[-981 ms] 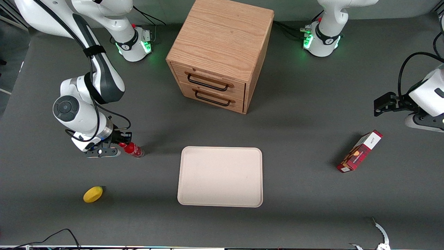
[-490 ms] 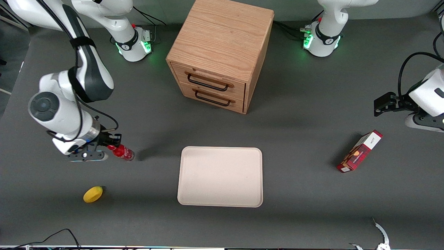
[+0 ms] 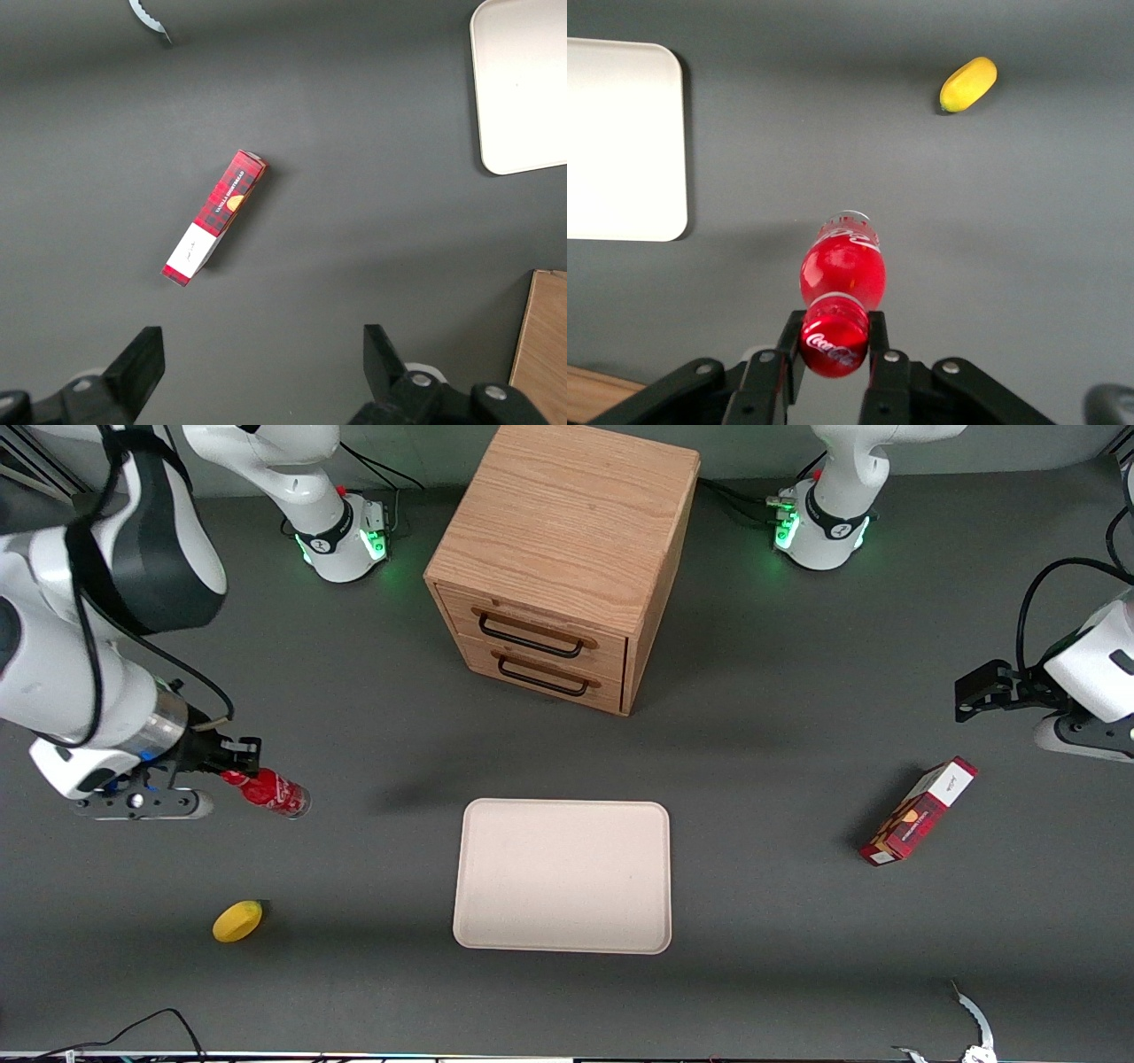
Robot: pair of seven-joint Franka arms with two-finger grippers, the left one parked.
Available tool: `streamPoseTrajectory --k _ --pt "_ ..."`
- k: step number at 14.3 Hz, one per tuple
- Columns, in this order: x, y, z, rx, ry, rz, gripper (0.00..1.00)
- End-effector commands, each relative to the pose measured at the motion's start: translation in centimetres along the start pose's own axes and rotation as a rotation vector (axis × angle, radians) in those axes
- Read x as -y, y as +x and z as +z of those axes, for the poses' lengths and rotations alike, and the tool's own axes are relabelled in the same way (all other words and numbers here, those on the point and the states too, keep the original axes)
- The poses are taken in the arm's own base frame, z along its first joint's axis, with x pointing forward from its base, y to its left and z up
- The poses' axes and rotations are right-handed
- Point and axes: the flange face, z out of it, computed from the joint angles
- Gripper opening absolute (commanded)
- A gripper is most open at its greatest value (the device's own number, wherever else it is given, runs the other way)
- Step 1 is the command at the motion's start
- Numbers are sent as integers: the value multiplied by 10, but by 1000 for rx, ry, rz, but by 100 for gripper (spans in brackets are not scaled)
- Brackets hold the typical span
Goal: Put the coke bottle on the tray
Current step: 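Lift the bottle and carry it toward the cream tray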
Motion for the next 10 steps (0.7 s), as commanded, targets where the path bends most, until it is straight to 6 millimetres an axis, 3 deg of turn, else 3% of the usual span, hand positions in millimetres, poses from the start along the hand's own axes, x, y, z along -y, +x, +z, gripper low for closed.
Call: streamPoseTrajectory --k 1,4,9,10 --pt "1 0 -30 -5 31 29 0" --pt "10 2 -35 -13 66 18 0" --pt "87 22 -47 -63 125 -65 0" --pt "91 33 -43 -74 137 -68 0"
